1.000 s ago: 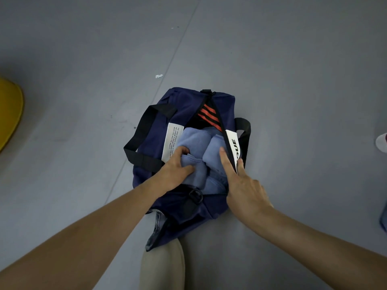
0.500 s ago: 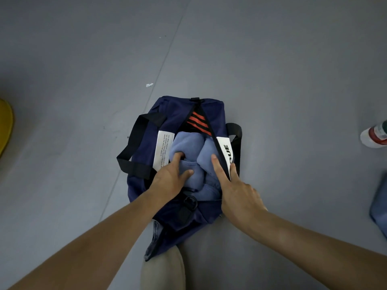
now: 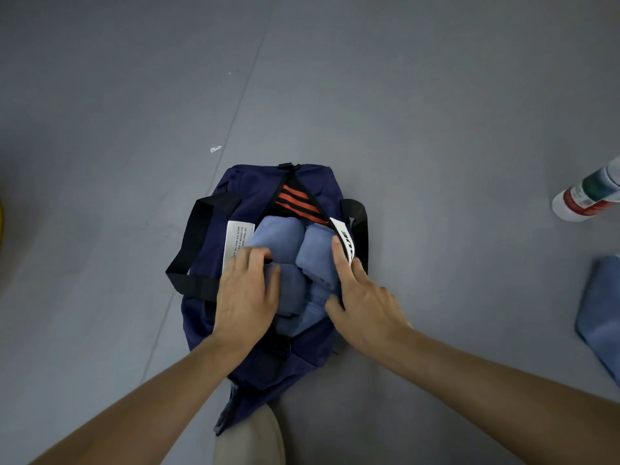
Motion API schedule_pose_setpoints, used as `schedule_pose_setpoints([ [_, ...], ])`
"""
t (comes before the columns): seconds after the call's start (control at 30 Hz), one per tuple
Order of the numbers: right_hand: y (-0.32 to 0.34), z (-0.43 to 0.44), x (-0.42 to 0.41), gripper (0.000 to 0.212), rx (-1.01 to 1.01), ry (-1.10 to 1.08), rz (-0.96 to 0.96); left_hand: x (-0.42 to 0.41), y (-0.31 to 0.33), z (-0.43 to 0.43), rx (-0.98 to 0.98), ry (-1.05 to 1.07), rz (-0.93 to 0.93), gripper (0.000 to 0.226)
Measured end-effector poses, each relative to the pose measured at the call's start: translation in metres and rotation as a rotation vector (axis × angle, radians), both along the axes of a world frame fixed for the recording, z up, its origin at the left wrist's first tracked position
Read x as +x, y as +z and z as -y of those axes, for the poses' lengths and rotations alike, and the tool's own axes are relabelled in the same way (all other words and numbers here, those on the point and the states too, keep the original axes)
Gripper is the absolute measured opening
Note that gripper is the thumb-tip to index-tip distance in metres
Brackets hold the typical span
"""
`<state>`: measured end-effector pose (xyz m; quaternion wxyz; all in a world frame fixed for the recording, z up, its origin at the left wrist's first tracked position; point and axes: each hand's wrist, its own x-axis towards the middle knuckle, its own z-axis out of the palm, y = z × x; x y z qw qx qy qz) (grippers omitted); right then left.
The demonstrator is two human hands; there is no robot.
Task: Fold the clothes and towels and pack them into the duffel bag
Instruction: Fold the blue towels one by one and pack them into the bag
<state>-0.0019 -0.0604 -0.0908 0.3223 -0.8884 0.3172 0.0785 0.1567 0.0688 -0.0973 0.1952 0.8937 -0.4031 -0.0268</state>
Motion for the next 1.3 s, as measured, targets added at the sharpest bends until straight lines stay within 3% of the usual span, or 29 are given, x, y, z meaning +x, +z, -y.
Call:
schedule_pose_setpoints([
  [0.17,0.006,0.008,-0.008,0.091,-0.074,0.07,-0.02,0.03,-0.001,-0.029,0.262,0.164,0.089,0.031],
  [0.3,0.006,0.008,-0.014,0.087,-0.039,0.073,-0.001,0.04,0.001,-0.049,0.382,0.27,0.029,0.046],
  [0.4,0.002,0.004,-0.011,0.083,-0.056,0.096,0.01,0.045,0.003,-0.049,0.265,0.325,-0.068,0.035],
  [0.6,-0.003,-0.007,0.001,0.075,-0.168,0.166,-0.036,0.045,0.009,-0.049,0.079,0.379,-0.281,0.038],
  [0.87,0.0,-0.019,0.021,0.111,-0.398,0.147,-0.025,0.071,0.054,-0.064,-0.158,0.219,-0.253,0.032],
  [0.97,0.002,-0.013,0.023,0.113,-0.4,0.188,0.001,0.079,0.062,-0.06,-0.253,0.195,-0.281,0.028],
  [1.2,-0.007,-0.016,0.014,0.109,-0.402,0.195,-0.058,0.075,0.051,-0.052,-0.28,0.282,-0.557,0.036],
  [1.3,-0.006,-0.011,0.017,0.103,-0.377,0.218,-0.078,0.086,0.069,-0.046,-0.513,0.425,-0.92,0.029],
])
